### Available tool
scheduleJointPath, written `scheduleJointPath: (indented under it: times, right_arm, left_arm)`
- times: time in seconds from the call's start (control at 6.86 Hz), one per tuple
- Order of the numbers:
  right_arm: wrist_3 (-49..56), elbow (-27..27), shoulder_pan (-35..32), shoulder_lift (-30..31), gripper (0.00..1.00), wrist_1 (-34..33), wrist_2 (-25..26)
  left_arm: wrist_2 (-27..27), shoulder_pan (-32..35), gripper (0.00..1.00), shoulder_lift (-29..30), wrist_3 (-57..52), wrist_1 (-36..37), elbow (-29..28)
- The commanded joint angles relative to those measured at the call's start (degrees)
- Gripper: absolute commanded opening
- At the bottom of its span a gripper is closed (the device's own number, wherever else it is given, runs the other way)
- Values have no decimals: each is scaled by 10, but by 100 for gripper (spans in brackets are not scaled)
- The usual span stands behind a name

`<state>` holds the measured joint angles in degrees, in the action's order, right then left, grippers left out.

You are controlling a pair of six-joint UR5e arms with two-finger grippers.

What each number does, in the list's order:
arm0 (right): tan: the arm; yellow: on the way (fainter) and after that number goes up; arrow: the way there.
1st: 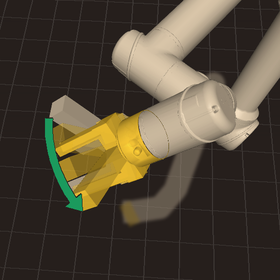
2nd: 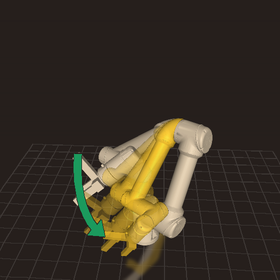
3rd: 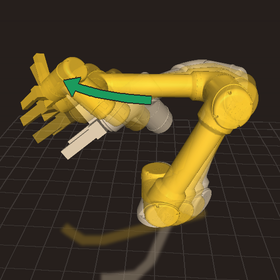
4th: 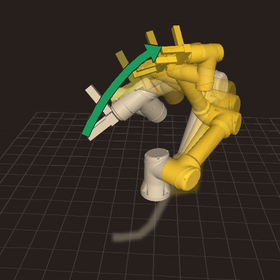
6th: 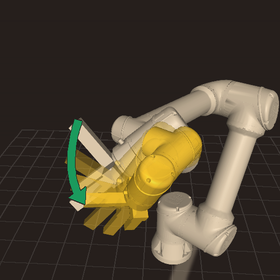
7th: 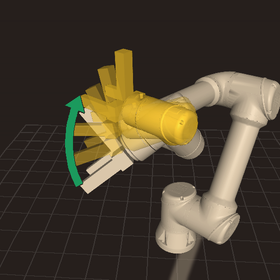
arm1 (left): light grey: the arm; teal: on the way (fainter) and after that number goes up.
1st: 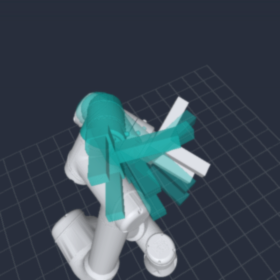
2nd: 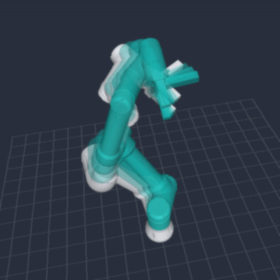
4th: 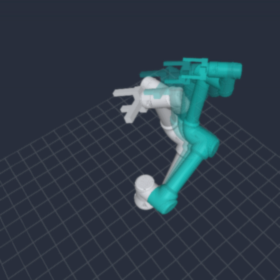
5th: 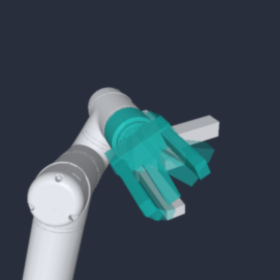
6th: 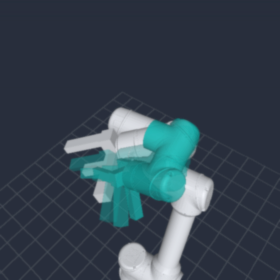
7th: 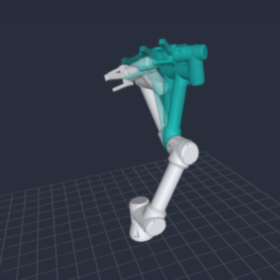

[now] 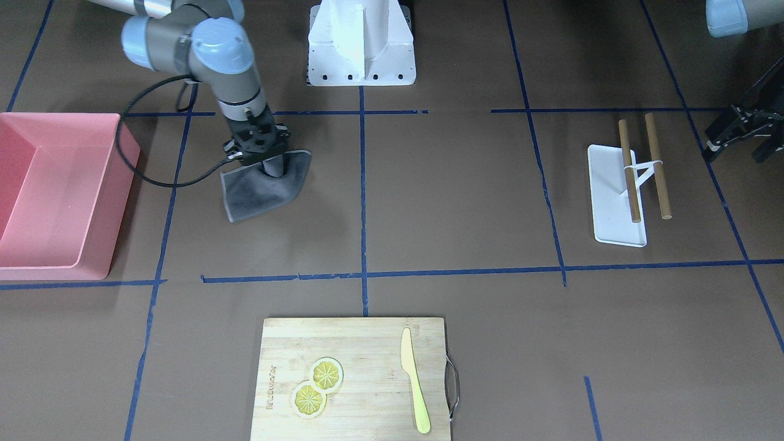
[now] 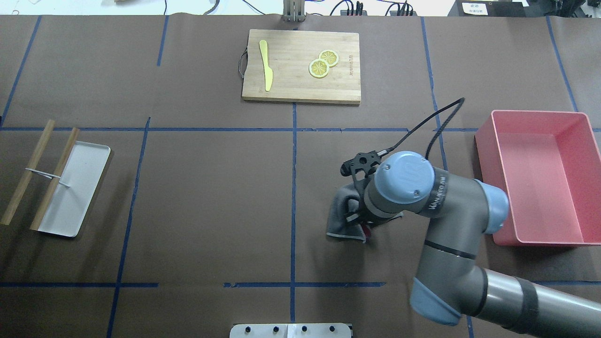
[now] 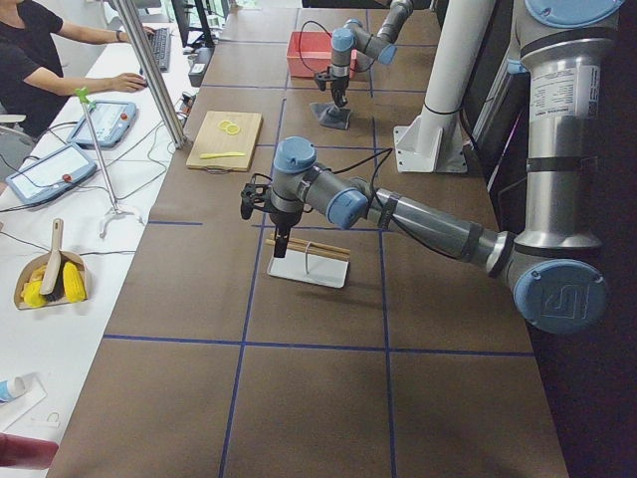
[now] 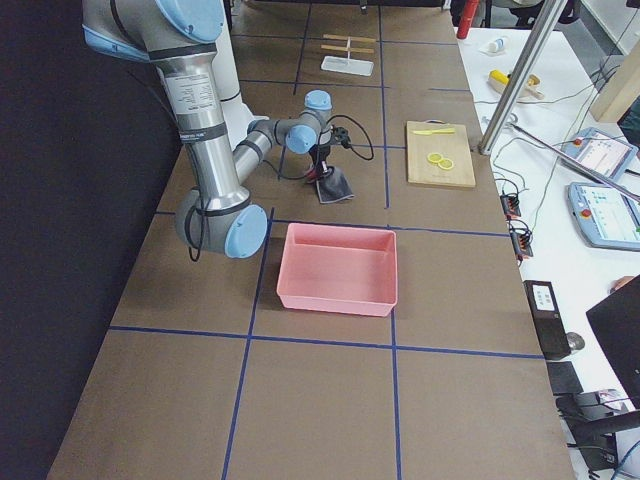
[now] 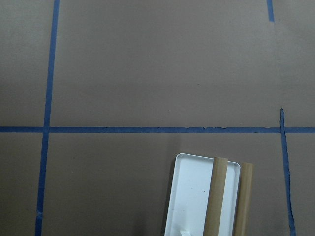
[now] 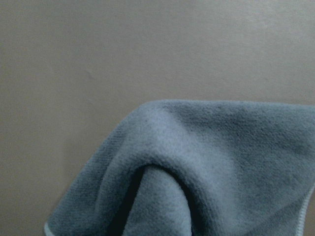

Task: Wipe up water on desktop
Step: 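Wipe the cloth across the table surface with the right gripper, then carry the grey cloth with the right gripper over the pink bin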

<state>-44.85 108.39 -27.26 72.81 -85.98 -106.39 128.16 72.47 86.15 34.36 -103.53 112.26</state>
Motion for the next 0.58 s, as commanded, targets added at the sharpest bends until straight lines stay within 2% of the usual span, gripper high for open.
scheduleJointPath:
  times: [0.0, 0.15, 0.44]
  right_arm:
    - [41, 48, -19, 75, 0, 0, -2]
    - [37, 49, -14, 69, 0, -1, 2]
    - [-19, 8, 17, -9, 0, -7, 3]
  left_arm:
    - [4, 7, 100, -9, -2, 0, 1]
    - [5, 10, 100, -11, -2, 0, 1]
    - [6, 18, 100, -14, -3, 0, 4]
